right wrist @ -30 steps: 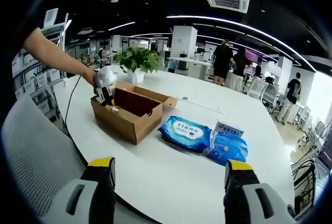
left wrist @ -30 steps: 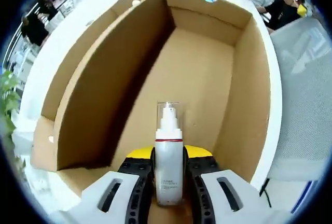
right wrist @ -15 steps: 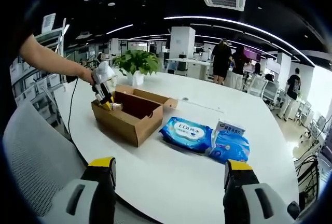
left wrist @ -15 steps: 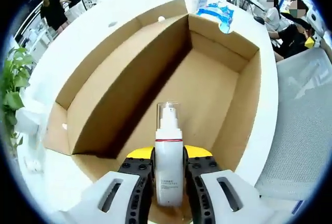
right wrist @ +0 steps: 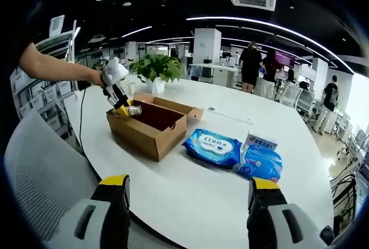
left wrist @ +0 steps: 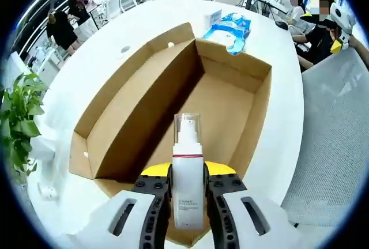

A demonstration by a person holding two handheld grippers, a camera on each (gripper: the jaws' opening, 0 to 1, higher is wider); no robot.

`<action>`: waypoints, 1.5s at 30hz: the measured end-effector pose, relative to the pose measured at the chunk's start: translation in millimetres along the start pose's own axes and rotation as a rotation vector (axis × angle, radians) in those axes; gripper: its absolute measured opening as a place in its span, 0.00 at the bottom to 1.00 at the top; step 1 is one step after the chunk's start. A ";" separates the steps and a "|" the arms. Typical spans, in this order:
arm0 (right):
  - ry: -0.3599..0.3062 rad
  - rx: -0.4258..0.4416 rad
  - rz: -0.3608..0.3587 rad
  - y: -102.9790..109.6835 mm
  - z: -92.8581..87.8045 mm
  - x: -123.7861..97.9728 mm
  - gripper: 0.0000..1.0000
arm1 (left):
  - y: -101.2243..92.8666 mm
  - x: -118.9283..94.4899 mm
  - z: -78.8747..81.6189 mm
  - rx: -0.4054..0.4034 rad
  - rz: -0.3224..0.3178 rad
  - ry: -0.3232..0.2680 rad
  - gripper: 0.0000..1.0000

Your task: Operate the shoe box by opening the lid, removing the specified soft item, and placing it in the target area until the item is outside and the box remains undamaged.

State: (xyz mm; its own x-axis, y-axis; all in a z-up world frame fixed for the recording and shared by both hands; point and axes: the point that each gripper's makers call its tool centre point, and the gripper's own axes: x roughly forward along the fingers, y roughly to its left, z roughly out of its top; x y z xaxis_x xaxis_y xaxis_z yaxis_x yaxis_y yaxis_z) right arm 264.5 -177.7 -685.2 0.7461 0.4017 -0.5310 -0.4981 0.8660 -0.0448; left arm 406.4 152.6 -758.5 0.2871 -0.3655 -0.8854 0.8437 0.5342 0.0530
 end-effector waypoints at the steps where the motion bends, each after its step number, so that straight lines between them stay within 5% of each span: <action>1: 0.007 -0.005 -0.005 -0.7 -0.6 -0.1 0.83 | -0.9 -1.8 2.0 0.001 0.003 -0.010 0.20; 11: 0.040 0.009 0.052 8.0 -3.6 -0.7 0.81 | -14.8 -16.4 12.6 0.033 0.026 -0.070 0.20; 24: 0.032 0.003 0.076 16.8 20.2 0.9 0.77 | -40.5 -33.1 35.1 0.080 0.028 -0.157 0.20; 45: -0.002 0.165 0.176 49.4 42.9 12.7 0.66 | -92.0 -53.0 65.2 0.158 0.014 -0.287 0.20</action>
State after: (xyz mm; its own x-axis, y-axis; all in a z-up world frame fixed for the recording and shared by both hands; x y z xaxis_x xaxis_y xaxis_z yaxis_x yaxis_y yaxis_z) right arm 268.3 -117.1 -657.8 0.6552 0.5508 -0.5171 -0.5416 0.8196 0.1869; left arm 343.2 73.1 -686.3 0.3961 -0.5713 -0.7189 0.8923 0.4241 0.1547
